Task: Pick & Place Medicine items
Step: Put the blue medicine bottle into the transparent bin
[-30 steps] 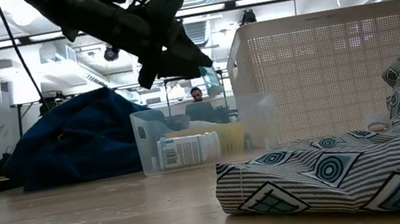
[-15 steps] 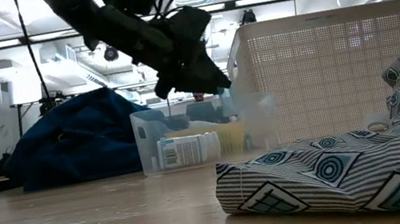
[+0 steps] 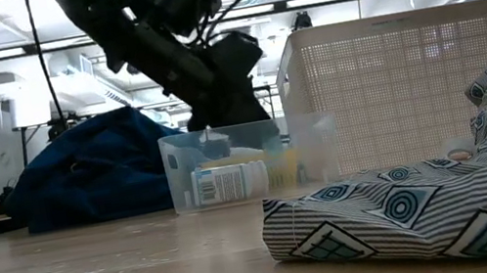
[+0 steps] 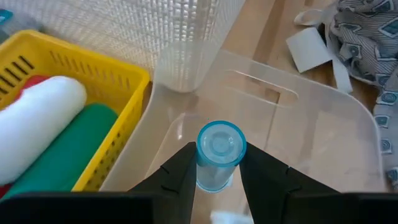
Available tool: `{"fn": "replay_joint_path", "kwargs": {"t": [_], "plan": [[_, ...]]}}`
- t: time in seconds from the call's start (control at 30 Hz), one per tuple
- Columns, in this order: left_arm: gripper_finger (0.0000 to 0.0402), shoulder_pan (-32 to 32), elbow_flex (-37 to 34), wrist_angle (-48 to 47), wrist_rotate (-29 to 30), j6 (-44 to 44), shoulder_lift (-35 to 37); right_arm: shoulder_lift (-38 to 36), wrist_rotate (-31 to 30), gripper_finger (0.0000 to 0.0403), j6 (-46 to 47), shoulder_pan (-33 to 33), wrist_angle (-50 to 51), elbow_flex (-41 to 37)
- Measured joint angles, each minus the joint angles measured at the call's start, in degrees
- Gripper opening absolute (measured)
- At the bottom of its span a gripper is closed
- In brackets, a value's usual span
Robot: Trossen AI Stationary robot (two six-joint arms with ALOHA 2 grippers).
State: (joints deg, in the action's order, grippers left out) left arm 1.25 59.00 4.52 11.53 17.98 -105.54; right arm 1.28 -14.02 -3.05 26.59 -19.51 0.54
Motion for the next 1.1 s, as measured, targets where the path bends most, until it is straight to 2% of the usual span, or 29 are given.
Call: {"fn": "replay_joint_path", "kwargs": {"t": [0.37,0.87,1.1], "plan": [[0.0118,0.7,0.0,0.3,0.2,0.2,-3.3,0.4,0.0,0.038,0.0,0.0,0.5,0.0],[0.0119,0.8,0.0,0.3,0.0,0.4,-3.4,0.4,0.0,0.038,0.0,0.0,1.3,0.0],[0.0153,0.8,-0.1,0.2,-1.2,0.4,-3.4,0.4,0.0,0.038,0.0,0.0,1.3,0.0]]}}
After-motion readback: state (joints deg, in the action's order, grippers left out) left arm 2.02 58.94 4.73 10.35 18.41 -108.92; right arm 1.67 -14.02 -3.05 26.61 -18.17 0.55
